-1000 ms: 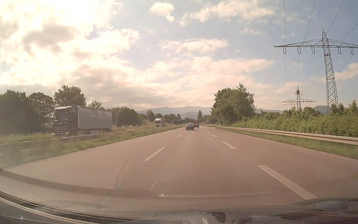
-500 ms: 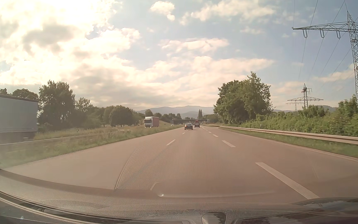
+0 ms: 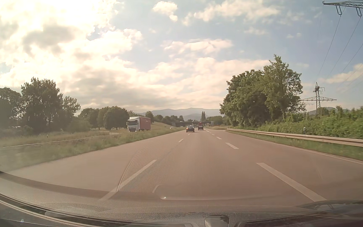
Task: Follow the waypoints while adhering to traffic rules and regulations
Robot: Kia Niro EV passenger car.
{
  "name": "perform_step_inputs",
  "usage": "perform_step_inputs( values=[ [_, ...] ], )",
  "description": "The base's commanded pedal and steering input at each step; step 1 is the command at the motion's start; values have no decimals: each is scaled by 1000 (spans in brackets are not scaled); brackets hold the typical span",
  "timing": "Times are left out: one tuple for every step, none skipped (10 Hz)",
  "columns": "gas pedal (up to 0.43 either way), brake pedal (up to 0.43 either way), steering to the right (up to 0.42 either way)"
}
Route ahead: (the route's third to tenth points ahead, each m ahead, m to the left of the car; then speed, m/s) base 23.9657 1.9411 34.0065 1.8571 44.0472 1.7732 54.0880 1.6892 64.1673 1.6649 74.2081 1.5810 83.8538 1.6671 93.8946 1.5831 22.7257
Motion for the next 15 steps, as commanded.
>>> perform_step_inputs(
  values=[
    [169,0,-1],
    [169,0,-1],
    [169,0,0],
    [169,0,0],
    [169,0,0],
    [169,0,0],
    [169,0,0],
    [169,0,0],
    [169,0,0],
    [169,0,0],
    [169,0,0],
    [169,0,0],
    [169,0,0],
    [169,0,0],
    [169,0,0]
  ],
)
